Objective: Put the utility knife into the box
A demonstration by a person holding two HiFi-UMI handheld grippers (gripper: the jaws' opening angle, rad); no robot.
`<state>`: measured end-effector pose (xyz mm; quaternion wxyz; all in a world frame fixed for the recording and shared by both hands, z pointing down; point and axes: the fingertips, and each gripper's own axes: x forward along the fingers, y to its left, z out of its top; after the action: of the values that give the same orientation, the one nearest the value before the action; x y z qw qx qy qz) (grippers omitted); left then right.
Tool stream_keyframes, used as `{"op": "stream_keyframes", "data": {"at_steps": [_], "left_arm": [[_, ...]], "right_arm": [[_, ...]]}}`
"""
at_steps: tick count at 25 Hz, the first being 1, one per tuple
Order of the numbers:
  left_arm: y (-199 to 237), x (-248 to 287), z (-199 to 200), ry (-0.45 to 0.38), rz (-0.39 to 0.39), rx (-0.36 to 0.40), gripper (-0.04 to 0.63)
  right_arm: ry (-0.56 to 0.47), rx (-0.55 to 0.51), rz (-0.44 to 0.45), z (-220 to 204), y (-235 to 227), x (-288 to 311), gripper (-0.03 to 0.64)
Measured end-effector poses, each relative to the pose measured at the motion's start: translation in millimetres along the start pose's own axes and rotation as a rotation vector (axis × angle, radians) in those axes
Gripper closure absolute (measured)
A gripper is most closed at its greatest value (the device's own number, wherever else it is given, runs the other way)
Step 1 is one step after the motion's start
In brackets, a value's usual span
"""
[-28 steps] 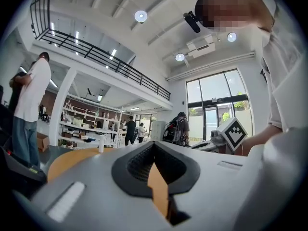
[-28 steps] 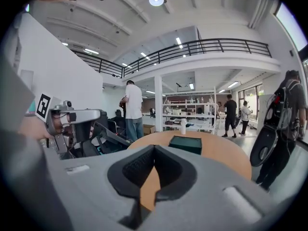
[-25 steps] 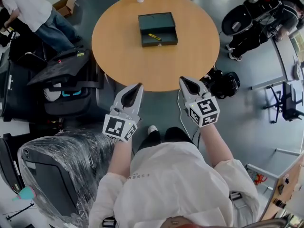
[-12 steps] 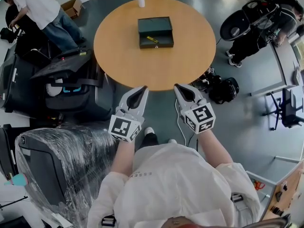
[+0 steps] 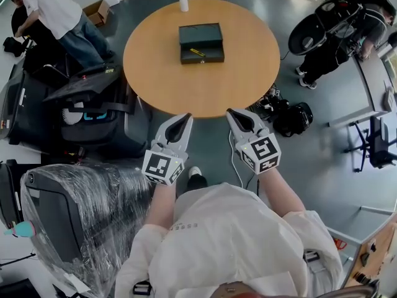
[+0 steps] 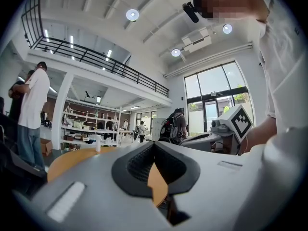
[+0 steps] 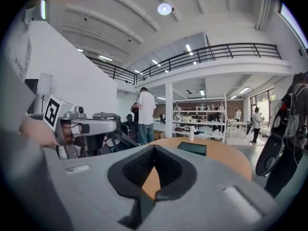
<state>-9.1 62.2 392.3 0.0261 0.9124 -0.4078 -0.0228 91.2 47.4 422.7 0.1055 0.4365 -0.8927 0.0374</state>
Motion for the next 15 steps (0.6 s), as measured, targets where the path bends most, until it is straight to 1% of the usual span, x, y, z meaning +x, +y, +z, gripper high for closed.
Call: {"op": "stream_keyframes", "data": {"at_steps": [4, 15], "left_arm": [[0.6, -0.4, -3.6, 0.021, 0.001, 0.022, 0.578], [2.3, 0.8, -7.8, 0.030, -0.002, 0.016, 0.578]], "right_arm": [[0.002, 0.000, 0.004, -1.5, -0.7, 0.5, 0.625], [0.003, 0.019, 0.014, -5.1, -0.7, 6.3, 0.624]]}}
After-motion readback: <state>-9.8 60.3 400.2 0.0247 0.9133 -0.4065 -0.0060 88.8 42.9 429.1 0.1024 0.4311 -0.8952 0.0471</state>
